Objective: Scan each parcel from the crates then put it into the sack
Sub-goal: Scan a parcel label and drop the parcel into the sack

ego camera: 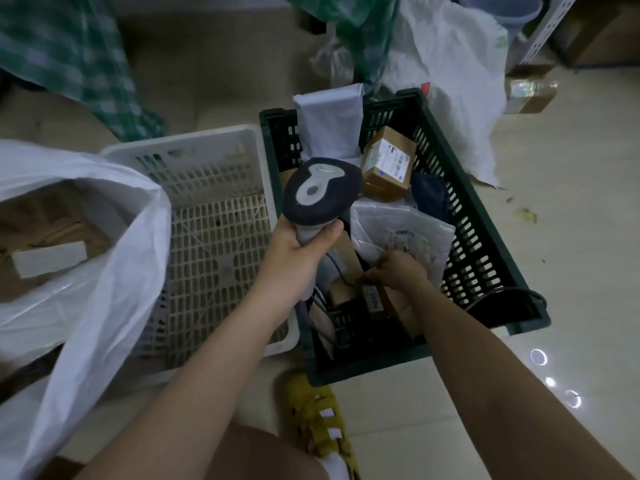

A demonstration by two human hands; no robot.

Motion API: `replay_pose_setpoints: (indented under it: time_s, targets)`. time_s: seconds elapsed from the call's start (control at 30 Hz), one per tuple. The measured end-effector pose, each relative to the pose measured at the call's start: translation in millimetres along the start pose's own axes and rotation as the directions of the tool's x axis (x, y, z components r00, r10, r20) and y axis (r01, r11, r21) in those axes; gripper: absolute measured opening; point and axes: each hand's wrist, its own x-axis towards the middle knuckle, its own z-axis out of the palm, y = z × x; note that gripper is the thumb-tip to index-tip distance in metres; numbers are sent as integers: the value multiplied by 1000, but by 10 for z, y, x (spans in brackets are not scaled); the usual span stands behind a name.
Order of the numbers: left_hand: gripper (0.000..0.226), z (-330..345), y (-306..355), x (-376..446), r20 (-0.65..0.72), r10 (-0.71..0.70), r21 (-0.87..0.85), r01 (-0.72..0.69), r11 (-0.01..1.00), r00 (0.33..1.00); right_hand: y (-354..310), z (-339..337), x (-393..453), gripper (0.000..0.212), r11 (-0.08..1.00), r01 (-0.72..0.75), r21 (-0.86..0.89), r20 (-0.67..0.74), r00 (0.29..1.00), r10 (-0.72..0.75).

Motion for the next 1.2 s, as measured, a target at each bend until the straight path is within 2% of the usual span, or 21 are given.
replay_pose_setpoints:
  time_s: [0.07,0.2,0.3,0.37,0.43,0.5,0.6,0.67,0.73,0.8,0.9,0.97,1.0,1.07,1.1,1.13,1.17,1.2]
  targets:
    - [41,2,-8,4,-4,-6,-6,6,1000,1000,44,6,37,35,999,-29,-45,-66,998,26]
    - [41,-16,-51,11,13,-13,0,13,1000,1000,178,-34,29,26,994,12,109,-239,971,14]
    - [42,-24,-63,24,-15,-9,-6,8,1000,1000,304,-130,-3,21,997,66,-44,-398,914,-78]
    - [43,-23,-62,16,-27,1,-18,-2,1000,1000,420,-167,14,23,981,4,-191,-375,924,-77]
    - [43,-16,-62,14,-36,10,-21,-10,1000,999,510,-171,12,26,965,-53,-255,-330,943,-35]
    - [44,-4,-57,14,-32,17,-13,-17,1000,999,550,-143,3,43,974,-78,-214,-305,952,9]
    - [42,17,-50,5,-12,18,2,-18,1000,1000,520,-105,24,66,976,-189,-108,-198,966,165]
    - [43,22,-50,1,-9,22,2,-22,1000,1000,466,-62,54,74,967,-217,-136,-121,972,202]
    - [43,14,-51,0,-7,25,-1,-25,1000,1000,408,-58,54,79,969,-218,-116,-131,971,202]
    - [43,0,-49,-2,-5,22,-11,-22,1000,1000,381,-104,20,86,977,-214,13,-173,962,213]
    - [44,-32,-27,5,-26,29,-12,-29,1000,999,328,-318,-164,83,968,-79,237,-324,933,156]
    - [44,-43,-3,5,-43,35,-21,-36,999,998,276,-465,-390,80,965,98,241,-465,885,27]
    - [44,-43,16,-1,-52,41,-23,-42,999,998,239,-537,-529,78,953,207,221,-542,839,-57]
    - [43,-38,63,-29,-72,48,-18,-49,999,996,157,-658,-815,76,901,409,145,-682,701,-209]
    - [41,-40,83,-51,-83,52,-15,-54,998,995,127,-692,-926,76,881,458,117,-734,637,-234]
    - [40,-46,101,-76,-93,59,-15,-61,998,994,84,-719,-1036,76,852,498,161,-773,601,-205]
    - [38,-52,116,-109,-105,66,-16,-68,998,992,60,-736,-1105,77,801,517,302,-780,617,-104]
    - [36,-65,129,-148,-117,70,-19,-72,997,991,29,-743,-1143,78,689,519,507,-735,678,30]
